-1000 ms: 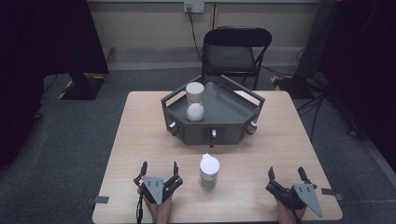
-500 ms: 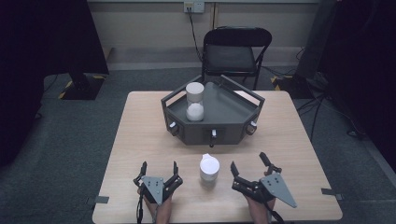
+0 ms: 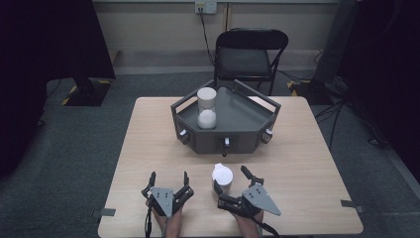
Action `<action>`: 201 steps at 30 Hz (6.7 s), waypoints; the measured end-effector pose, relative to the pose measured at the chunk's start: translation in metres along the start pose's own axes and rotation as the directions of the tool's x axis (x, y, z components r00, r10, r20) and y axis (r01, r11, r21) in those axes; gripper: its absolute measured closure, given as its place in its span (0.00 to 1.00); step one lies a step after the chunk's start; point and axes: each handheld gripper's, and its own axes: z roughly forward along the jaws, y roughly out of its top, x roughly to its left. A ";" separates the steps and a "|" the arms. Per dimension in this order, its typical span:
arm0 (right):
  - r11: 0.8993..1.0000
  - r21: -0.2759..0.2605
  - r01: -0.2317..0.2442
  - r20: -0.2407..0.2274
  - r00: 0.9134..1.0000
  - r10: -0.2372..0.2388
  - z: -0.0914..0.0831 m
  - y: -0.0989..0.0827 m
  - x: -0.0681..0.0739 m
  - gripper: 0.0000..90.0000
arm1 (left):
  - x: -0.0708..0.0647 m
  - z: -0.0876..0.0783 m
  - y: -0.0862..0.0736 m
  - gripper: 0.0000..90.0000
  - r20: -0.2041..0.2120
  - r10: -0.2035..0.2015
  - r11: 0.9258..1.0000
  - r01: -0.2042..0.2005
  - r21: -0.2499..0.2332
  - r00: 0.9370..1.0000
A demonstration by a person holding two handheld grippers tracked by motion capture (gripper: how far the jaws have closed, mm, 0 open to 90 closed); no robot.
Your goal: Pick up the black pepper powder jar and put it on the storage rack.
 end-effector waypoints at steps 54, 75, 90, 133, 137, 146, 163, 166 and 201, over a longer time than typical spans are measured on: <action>0.992 0.121 0.038 -0.068 0.997 -0.030 0.010 0.006 -0.006 0.33 | 0.000 0.000 0.000 0.00 -0.001 0.001 1.000 -0.001 0.000 1.000; 0.992 0.110 0.068 -0.146 0.988 -0.052 0.007 0.030 -0.027 0.33 | 0.000 0.000 0.000 0.00 -0.002 0.001 1.000 -0.001 0.001 1.000; 0.994 0.088 0.068 -0.180 0.982 -0.051 0.017 0.062 -0.055 0.33 | -0.001 0.000 0.000 0.00 -0.004 0.001 1.000 -0.001 0.001 1.000; 0.996 0.086 -0.018 0.119 0.993 0.008 0.121 0.151 -0.099 0.33 | -0.001 0.000 0.000 0.00 -0.004 0.001 1.000 -0.001 0.001 1.000; 0.994 0.106 -0.003 0.150 0.989 -0.013 0.133 0.150 -0.095 0.33 | -0.001 0.000 0.000 0.00 -0.004 0.001 1.000 -0.001 0.001 1.000; 0.990 0.142 0.001 0.172 0.985 -0.026 0.152 0.145 -0.096 0.33 | -0.001 0.000 0.000 0.00 -0.004 0.001 1.000 -0.001 0.001 1.000; 0.985 0.170 -0.015 0.179 0.984 -0.016 0.154 0.139 -0.098 0.33 | -0.001 0.000 0.000 0.01 -0.004 0.001 1.000 -0.001 0.001 1.000; 0.985 0.175 -0.009 0.181 0.983 -0.023 0.154 0.140 -0.097 0.33 | -0.001 0.000 0.000 0.01 -0.004 0.001 1.000 -0.001 0.001 1.000; 0.991 0.127 -0.037 0.198 0.980 0.012 0.155 0.118 -0.098 0.00 | -0.002 0.000 0.000 0.01 -0.009 0.001 1.000 -0.001 0.001 1.000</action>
